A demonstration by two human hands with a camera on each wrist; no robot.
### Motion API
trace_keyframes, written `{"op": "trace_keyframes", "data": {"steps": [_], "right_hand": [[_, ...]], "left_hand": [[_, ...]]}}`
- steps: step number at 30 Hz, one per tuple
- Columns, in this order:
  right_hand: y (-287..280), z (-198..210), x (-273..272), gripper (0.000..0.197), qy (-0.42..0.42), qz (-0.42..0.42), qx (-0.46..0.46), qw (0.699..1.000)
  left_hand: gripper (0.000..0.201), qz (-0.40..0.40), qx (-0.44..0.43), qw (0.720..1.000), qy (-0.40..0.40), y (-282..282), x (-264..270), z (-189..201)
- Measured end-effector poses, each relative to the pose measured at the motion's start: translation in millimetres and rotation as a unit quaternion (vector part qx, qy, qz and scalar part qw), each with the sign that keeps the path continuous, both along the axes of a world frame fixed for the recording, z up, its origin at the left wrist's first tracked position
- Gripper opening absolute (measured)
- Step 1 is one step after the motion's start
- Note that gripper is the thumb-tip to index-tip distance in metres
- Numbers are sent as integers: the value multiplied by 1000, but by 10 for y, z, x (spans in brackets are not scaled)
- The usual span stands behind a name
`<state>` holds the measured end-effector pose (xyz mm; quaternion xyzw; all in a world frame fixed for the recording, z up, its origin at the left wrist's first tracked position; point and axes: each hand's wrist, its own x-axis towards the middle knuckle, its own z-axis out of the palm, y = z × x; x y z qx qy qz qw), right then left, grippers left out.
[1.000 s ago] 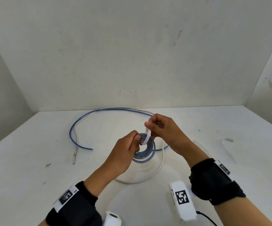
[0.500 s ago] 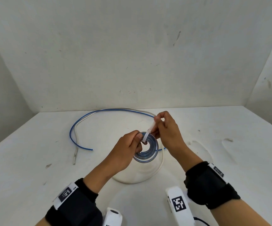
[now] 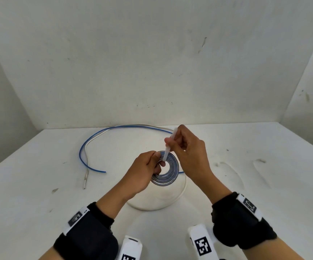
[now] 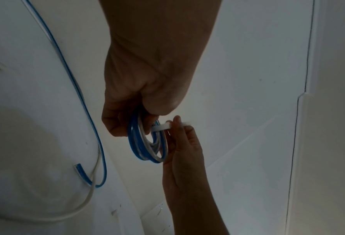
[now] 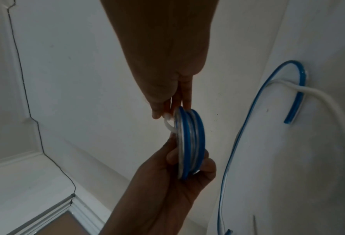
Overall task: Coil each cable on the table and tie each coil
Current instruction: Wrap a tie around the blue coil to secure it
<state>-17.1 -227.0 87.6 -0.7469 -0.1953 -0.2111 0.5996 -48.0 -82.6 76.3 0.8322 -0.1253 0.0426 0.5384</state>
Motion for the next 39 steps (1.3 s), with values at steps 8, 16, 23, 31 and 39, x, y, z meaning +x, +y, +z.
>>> {"op": "trace_keyframes", "data": {"steps": [8, 16, 23, 31, 39], "right_hand": [[61, -77, 113, 25, 229, 56, 134, 963], [96, -101, -4, 22, 136, 45, 40, 989], [120, -192, -43, 22, 78, 48, 84, 992], [-9, -129, 23, 23, 77, 144, 12, 986], [-115, -165, 48, 16, 88, 139, -6, 986]], "left_hand": [[34, 8, 34, 996, -78, -85, -113, 11], [38, 73, -61, 995, -7, -62, -53, 20], [40, 50, -142, 987, 59, -67, -64, 64], [38, -1, 0, 1000, 0, 135, 13, 105], [35, -22, 91, 995, -29, 364, 22, 181]]}}
